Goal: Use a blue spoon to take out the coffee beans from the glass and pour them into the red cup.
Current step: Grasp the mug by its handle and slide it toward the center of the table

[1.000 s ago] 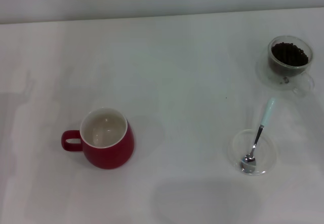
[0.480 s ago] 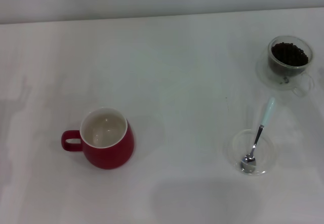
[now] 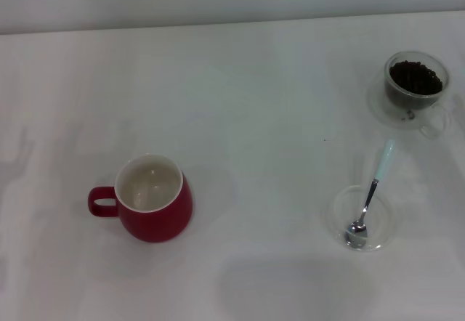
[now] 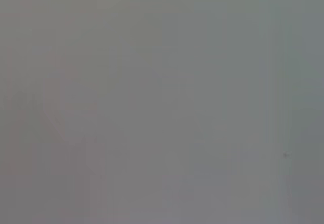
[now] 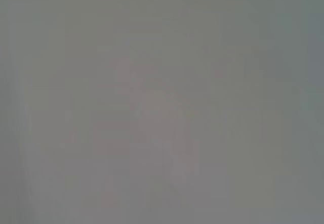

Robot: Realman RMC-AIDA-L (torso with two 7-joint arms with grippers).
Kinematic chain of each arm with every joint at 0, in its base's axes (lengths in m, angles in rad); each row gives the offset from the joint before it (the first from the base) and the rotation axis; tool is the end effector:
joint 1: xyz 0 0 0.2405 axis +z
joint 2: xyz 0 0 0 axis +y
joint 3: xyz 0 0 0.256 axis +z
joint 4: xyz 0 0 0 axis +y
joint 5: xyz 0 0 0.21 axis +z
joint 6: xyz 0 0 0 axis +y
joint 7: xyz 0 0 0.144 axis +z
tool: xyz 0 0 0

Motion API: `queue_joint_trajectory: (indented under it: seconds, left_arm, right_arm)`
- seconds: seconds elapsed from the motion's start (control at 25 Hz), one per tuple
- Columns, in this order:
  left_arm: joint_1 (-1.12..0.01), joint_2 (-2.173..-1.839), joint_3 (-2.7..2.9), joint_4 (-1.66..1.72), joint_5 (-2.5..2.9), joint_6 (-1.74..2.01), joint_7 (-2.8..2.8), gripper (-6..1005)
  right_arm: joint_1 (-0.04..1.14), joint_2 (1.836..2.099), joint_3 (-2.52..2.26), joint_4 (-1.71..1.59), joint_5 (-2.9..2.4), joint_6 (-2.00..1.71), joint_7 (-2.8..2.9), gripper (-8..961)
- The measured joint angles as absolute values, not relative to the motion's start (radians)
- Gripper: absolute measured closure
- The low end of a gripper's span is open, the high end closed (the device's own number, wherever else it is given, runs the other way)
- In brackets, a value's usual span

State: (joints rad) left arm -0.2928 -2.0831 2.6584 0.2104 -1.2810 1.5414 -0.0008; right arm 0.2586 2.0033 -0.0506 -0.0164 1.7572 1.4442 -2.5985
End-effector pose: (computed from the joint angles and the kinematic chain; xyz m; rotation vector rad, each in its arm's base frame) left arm -0.3294 0.2681 0.0068 -1.3888 -0.3500 -0.7821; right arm 0.3977 0.2518 0.0587 -1.4086 0.6681 0.8489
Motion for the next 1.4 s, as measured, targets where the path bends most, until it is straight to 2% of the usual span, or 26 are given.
queue_joint_trajectory:
  seconds: [0.72,1.4]
  left_arm:
    - [-0.191,-2.082,2.658,0.183,-1.195,1.59,0.002,112]
    - [-0.017,-2.083,2.68,0.18,-0.967,1.631,0.001,111]
  right_arm:
    - [0.262,2.005,-0.052,-0.014,1.756,1.455,-2.599,77]
    - [0.252,2.002,-0.043,-0.066,1.763,1.446,-2.599,77]
